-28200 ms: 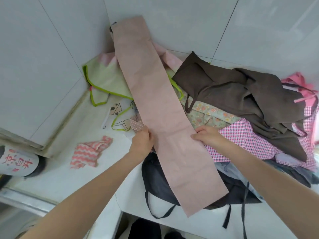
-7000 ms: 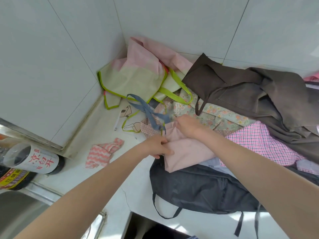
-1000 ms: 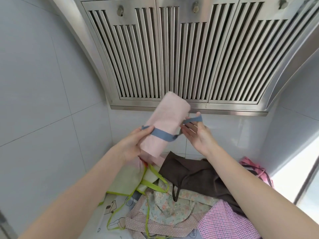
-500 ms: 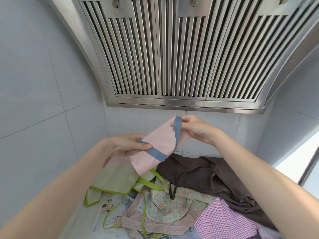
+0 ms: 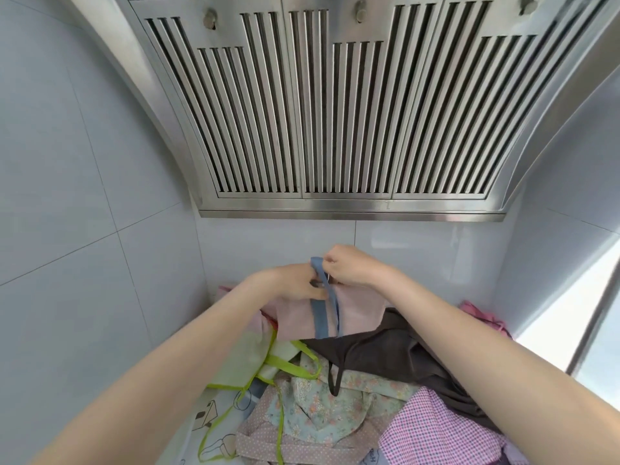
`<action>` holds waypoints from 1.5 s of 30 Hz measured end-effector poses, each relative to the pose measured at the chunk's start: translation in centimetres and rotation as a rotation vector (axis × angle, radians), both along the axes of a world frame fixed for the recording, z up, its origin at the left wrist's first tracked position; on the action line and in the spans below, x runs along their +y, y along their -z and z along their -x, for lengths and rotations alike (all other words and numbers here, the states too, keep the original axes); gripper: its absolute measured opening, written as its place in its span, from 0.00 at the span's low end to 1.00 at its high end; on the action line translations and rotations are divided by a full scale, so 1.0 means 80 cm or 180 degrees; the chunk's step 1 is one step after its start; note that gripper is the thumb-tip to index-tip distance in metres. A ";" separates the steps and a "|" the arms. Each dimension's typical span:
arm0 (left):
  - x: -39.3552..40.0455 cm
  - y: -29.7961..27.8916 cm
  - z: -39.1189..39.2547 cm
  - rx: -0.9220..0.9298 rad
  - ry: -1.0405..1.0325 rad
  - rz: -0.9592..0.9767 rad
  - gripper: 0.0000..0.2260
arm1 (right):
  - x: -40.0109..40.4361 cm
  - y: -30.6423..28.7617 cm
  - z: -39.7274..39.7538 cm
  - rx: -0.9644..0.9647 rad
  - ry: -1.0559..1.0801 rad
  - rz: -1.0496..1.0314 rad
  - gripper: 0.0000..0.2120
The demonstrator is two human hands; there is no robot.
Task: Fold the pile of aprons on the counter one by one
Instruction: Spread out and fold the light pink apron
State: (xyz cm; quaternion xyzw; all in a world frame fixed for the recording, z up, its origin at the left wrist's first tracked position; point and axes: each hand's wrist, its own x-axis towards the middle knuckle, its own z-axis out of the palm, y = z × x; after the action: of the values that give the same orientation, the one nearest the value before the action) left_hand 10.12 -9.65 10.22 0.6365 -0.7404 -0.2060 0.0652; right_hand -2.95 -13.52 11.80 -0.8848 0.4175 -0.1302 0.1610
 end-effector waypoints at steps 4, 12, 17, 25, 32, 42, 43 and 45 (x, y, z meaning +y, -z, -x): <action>-0.002 -0.004 0.009 0.0164 0.0158 0.0153 0.13 | -0.018 0.021 0.017 -0.0875 0.0691 -0.0246 0.23; -0.010 0.000 0.060 0.0725 0.0648 0.0259 0.10 | -0.030 0.020 0.079 -0.1433 0.1373 -0.0661 0.19; -0.020 -0.012 0.115 0.0932 0.0752 -0.0038 0.16 | -0.023 0.002 0.130 -0.1077 0.1262 -0.0197 0.23; -0.036 -0.043 0.230 0.1985 0.0710 -0.0263 0.15 | 0.005 -0.046 0.253 -0.1109 0.1642 0.0680 0.23; -0.051 -0.115 0.491 0.2459 0.1395 0.0117 0.07 | 0.000 -0.135 0.511 -0.1290 0.1978 0.1200 0.26; -0.080 -0.191 0.747 0.3203 0.1670 0.0617 0.17 | -0.008 -0.236 0.793 -0.2019 0.2934 0.1647 0.23; -0.086 -0.196 0.769 0.3150 0.1491 0.1079 0.13 | -0.011 -0.247 0.808 -0.2152 0.2960 0.1666 0.22; -0.093 -0.200 0.799 0.2714 0.1170 0.2172 0.10 | -0.018 -0.263 0.825 -0.2587 0.2923 0.1571 0.16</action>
State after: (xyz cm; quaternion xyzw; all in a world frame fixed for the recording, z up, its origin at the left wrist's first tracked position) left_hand -53.78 -17.11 26.24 0.3010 -0.7717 -0.2017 0.5226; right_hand -68.96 -14.93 32.88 -0.5081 0.6163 -0.6011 0.0265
